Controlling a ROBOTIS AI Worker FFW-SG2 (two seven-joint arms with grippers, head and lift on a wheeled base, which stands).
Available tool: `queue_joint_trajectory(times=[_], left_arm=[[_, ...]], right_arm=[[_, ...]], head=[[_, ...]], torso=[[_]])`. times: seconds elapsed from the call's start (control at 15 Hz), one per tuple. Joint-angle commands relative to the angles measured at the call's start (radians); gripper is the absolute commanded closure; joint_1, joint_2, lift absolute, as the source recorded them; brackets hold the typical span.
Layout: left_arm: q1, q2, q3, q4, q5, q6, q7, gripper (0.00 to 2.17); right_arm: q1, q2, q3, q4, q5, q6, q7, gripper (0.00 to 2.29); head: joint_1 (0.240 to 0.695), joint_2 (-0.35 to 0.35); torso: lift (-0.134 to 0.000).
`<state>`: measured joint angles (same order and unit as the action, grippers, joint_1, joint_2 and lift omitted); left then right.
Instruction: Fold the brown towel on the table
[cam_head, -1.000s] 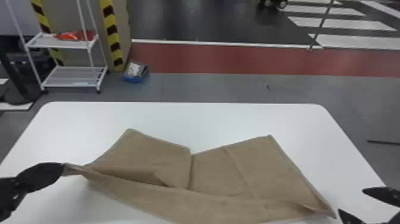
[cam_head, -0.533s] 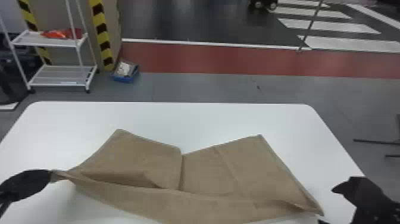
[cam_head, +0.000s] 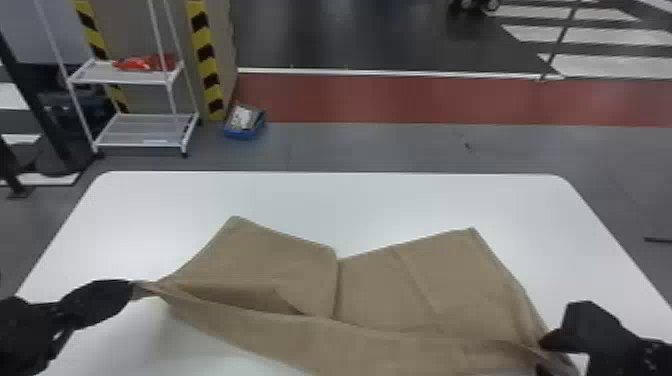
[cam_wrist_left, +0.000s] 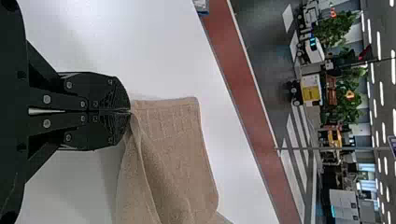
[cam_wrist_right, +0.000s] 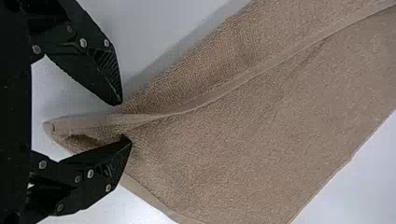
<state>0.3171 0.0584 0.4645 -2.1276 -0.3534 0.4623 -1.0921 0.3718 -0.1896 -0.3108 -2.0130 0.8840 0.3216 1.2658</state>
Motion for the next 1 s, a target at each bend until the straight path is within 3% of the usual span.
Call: queue_joint_trajectory(times=[0.0, 0.27, 0.4, 0.73, 0.93], left_arm=[[0.0, 0.001, 0.002, 0.001, 0.002, -0.006, 0.0, 1.35], [-0.001, 0.0, 0.003, -0.003, 0.002, -0.006, 0.0, 1.35], [-0.016, 0.001, 0.005, -0.018, 0.002, -0.003, 0.003, 1.35], [-0.104, 0.0, 0.022, -0.107, 0.002, 0.123, 0.006, 1.35], [-0.254, 0.0, -0.067, -0.092, -0.047, 0.227, 0.021, 1.35]], right_arm=[[0.007, 0.001, -0.06, -0.029, -0.073, -0.012, 0.0, 2.13], [0.01, 0.004, -0.183, -0.061, -0.183, -0.062, 0.069, 2.25], [-0.001, 0.007, -0.271, -0.095, -0.284, -0.062, 0.101, 2.25], [-0.109, 0.006, -0.453, -0.164, -0.525, 0.095, 0.101, 2.25], [-0.243, -0.008, -0.421, -0.133, -0.51, 0.221, 0.101, 2.25]], head=[[0.695, -0.037], [0.695, -0.06], [0.695, -0.073], [0.695, -0.115], [0.695, -0.139]], torso=[[-0.112], [-0.112], [-0.112], [-0.112], [-0.112]])
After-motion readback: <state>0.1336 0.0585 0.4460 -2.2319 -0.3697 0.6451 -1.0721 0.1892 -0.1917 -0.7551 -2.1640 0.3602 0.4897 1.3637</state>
